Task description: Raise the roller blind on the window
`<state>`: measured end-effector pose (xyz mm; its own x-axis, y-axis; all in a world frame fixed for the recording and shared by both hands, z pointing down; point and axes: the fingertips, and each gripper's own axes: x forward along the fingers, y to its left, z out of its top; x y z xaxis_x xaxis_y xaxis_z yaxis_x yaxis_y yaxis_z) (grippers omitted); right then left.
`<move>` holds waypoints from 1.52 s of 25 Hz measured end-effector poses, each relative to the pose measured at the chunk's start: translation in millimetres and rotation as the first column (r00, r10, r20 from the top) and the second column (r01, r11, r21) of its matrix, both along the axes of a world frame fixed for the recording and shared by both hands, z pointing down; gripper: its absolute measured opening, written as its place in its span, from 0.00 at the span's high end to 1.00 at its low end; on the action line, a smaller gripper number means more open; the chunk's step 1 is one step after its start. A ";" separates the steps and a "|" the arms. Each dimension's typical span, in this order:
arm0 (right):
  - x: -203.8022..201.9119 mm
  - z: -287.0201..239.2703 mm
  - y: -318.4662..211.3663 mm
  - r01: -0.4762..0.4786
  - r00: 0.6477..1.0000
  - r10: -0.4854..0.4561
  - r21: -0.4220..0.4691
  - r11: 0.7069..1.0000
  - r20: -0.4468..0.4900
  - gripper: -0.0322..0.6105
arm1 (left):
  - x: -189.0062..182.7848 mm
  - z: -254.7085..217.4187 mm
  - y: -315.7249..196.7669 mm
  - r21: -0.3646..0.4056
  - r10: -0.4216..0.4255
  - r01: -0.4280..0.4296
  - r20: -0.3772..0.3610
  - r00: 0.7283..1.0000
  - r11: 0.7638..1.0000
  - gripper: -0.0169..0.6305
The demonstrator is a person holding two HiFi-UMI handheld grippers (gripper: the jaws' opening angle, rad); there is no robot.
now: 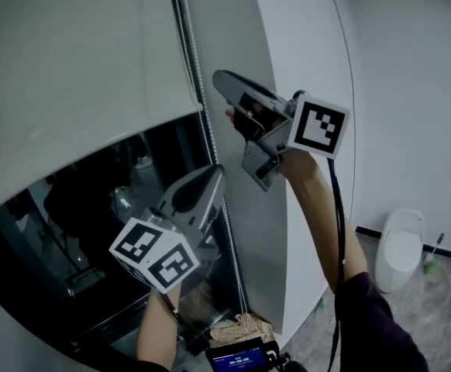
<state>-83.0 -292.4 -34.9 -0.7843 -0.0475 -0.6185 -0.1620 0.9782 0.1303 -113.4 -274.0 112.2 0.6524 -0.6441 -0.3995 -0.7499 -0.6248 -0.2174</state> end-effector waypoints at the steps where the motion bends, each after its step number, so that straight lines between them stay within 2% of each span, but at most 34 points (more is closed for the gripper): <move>1: 0.0 0.4 -1.2 0.013 1.000 -0.013 -0.007 1.000 0.002 0.84 | 2.5 7.9 1.1 -0.003 0.001 -0.001 0.003 1.000 1.000 0.95; 6: -5.1 1.3 1.5 0.069 0.997 -0.069 -0.018 0.997 -0.019 0.84 | 13.8 29.3 -1.9 -0.029 0.014 -0.013 0.005 1.000 0.999 0.95; 10: -7.8 1.7 -0.8 0.047 0.998 -0.048 -0.028 0.998 -0.042 0.84 | 23.1 31.1 1.2 -0.028 0.014 -0.014 0.011 1.000 1.000 0.95; 13: -7.0 1.9 -3.4 0.037 0.999 -0.038 -0.034 0.999 -0.036 0.91 | 23.2 31.4 -0.2 -0.031 0.013 -0.013 0.006 1.000 0.999 0.95; 22: -5.7 3.1 -8.3 0.005 1.000 -0.006 -0.044 0.999 -0.021 0.92 | 14.8 25.1 1.4 -0.012 0.018 -0.019 -0.025 1.000 1.000 0.95; 26: -8.9 19.0 -26.3 -0.042 0.997 0.038 -0.068 0.997 -0.065 0.92 | -5.1 -2.3 -5.2 0.016 0.009 -0.007 -0.077 0.997 1.000 0.95; 30: -18.9 66.8 -26.5 -0.082 0.992 0.072 -0.099 0.992 -0.101 0.92 | -34.2 -34.0 -2.4 0.069 0.004 0.003 -0.105 0.994 0.998 0.94; 34: -9.3 78.6 -43.9 -0.095 0.989 0.083 -0.100 0.990 -0.119 0.92 | -22.5 -97.7 -32.9 0.085 0.075 -0.066 -0.106 0.991 0.994 0.84; 38: -0.3 104.3 -26.0 -0.106 0.987 0.094 -0.091 0.990 -0.127 0.92 | -1.3 -129.6 -37.9 0.092 0.095 -0.088 -0.075 0.993 0.992 0.83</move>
<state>-83.2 -318.3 69.4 -0.8421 -0.1846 -0.5067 -0.2483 0.9668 0.0605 -114.6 -311.9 -17.4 0.6711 -0.5429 -0.5048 -0.7073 -0.6730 -0.2165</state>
